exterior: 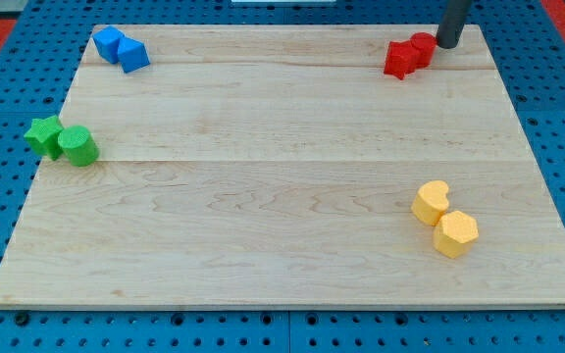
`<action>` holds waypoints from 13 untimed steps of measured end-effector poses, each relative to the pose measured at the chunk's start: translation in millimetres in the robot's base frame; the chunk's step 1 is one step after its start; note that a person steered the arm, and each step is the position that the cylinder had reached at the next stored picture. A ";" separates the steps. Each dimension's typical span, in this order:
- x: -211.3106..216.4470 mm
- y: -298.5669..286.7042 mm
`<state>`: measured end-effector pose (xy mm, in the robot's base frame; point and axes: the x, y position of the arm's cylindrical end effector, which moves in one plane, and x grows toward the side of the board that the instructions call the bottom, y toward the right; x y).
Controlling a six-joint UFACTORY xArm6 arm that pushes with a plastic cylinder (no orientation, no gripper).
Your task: Separate the red star from red circle
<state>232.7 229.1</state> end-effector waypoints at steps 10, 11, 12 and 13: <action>36.4 -175.9; 25.2 -167.5; 31.3 -156.4; 44.9 -135.2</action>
<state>277.6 93.9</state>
